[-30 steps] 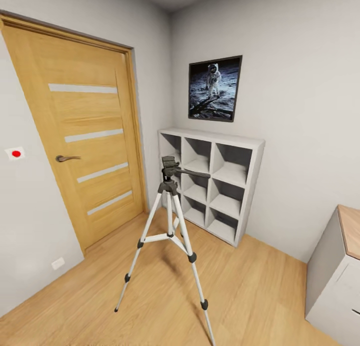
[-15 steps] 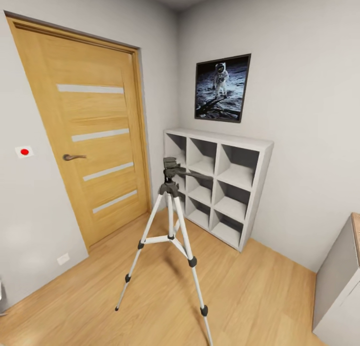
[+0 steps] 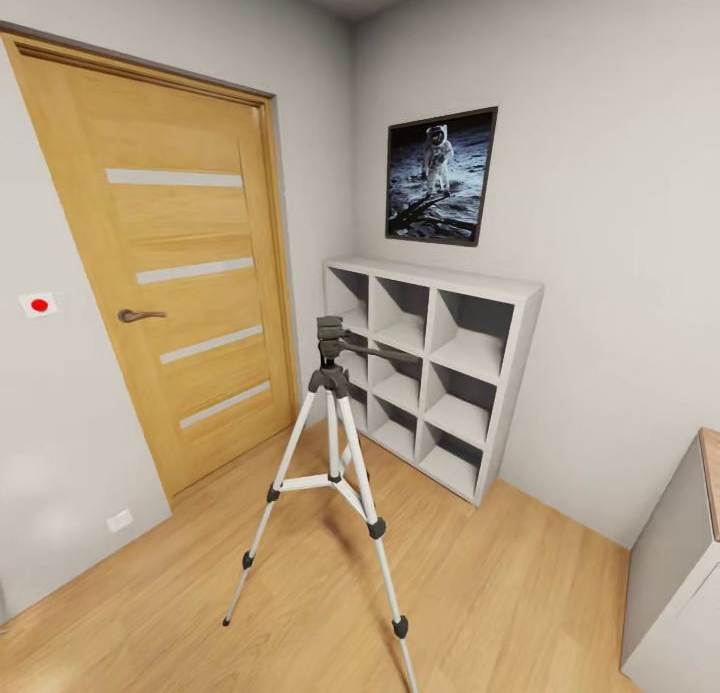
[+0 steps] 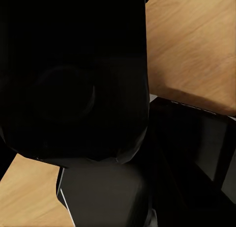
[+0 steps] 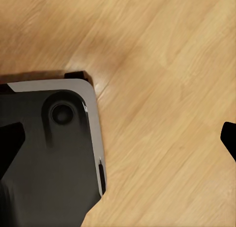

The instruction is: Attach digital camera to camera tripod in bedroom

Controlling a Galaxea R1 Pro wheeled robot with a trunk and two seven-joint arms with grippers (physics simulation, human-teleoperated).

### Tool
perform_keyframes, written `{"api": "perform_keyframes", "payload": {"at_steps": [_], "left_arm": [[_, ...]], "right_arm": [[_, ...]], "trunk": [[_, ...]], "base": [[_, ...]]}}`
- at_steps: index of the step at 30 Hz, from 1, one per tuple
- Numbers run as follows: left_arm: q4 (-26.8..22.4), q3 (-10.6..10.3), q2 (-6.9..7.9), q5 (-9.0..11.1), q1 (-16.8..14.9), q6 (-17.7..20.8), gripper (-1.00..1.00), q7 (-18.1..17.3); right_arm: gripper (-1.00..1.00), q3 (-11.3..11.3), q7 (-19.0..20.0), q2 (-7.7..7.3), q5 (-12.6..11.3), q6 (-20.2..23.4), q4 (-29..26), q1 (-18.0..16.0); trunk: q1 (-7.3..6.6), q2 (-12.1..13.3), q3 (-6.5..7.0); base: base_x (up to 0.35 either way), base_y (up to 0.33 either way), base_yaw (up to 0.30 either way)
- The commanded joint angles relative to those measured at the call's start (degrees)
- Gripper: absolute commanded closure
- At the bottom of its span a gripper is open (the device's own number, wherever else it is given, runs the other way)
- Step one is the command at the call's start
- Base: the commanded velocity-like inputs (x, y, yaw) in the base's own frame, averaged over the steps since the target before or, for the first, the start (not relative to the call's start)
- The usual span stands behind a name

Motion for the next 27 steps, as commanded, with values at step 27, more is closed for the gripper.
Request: {"api": "perform_keyframes", "payload": {"at_steps": [27], "left_arm": [[-0.1, -0.4, 0.13, 0.6, 0.0, 0.1, 1.0, -0.1]], "right_arm": [[-1.0, -0.3, 0.0, 0.06, 0.5, -0.1, 0.2, -0.1]], "trunk": [[0.03, -0.1, -0.06]], "base": [[0.019, -0.028, 0.0]]}}
